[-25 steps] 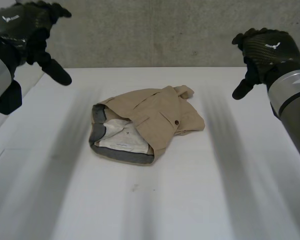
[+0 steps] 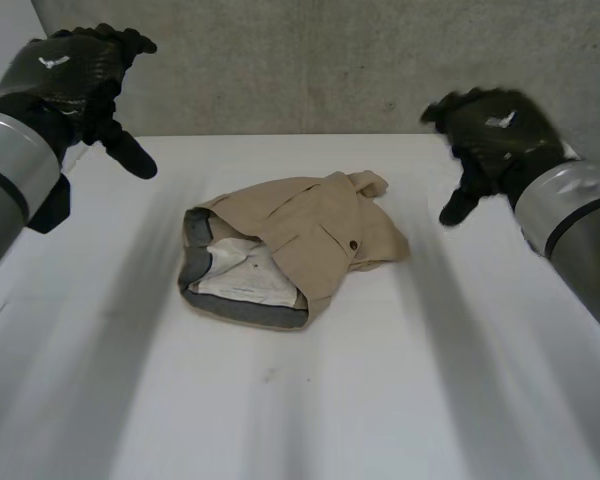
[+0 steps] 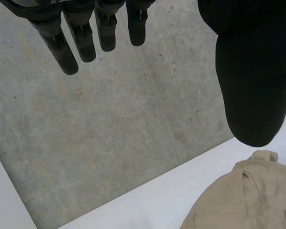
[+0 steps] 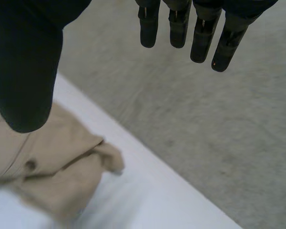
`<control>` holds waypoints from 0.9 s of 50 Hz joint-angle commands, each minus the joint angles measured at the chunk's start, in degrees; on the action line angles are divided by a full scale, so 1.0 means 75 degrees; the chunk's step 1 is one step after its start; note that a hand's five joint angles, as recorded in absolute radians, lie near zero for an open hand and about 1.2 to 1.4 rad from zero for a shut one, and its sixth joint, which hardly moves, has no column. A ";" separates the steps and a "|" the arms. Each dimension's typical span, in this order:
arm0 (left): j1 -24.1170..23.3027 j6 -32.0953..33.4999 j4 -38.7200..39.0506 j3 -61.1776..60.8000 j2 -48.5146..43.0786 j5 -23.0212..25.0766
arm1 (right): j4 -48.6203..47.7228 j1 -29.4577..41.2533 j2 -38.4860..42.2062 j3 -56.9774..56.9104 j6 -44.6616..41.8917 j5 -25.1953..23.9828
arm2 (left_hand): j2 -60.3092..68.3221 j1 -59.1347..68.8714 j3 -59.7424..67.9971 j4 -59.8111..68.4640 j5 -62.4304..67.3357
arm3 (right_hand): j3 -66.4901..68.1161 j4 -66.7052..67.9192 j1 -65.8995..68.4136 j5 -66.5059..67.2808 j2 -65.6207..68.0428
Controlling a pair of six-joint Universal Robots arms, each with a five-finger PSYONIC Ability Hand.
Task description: Fold the shorts.
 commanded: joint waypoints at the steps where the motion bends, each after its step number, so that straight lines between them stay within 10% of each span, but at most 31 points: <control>1: 0.0026 0.0004 0.1393 -0.0137 -0.1448 0.0040 | 0.0442 0.0012 0.0643 0.0545 -0.1578 -0.0551 | 0.0215 0.0326 0.0163 0.0224 0.0113 | -0.0327 -0.0453 -0.0219 -0.0433 -0.0351; 26: 0.0436 0.2500 0.3198 0.2441 -0.6488 0.1059 | -0.1819 -0.0140 0.0655 0.3475 -0.1684 -0.0657 | 0.2120 0.2230 0.2068 0.2129 0.2017 | -0.0327 -0.0453 -0.0219 -0.0433 -0.0351; 31: 0.0401 0.2465 0.3491 0.2897 -0.6828 0.1024 | -0.1889 -0.0210 0.0644 0.3475 -0.1695 -0.0645 | 0.8353 0.8463 0.8301 0.8362 0.8250 | -0.0327 -0.0453 -0.0219 -0.0433 -0.0351; 34: 0.0319 0.2464 0.3585 0.2957 -0.6840 0.1012 | -0.1924 -0.0339 0.0620 0.3464 -0.1719 -0.0622 | 0.9116 0.9227 0.9064 0.9125 0.9014 | -0.0327 -0.0453 -0.0219 -0.0433 -0.0351; 45: -0.1707 0.1763 0.3374 0.1681 -0.5108 0.0286 | -0.1983 -0.1825 -0.0246 0.3230 -0.1543 -0.0364 | 0.9116 0.9227 0.9064 0.9125 0.9014 | -0.0327 -0.0453 -0.0219 -0.0433 -0.0351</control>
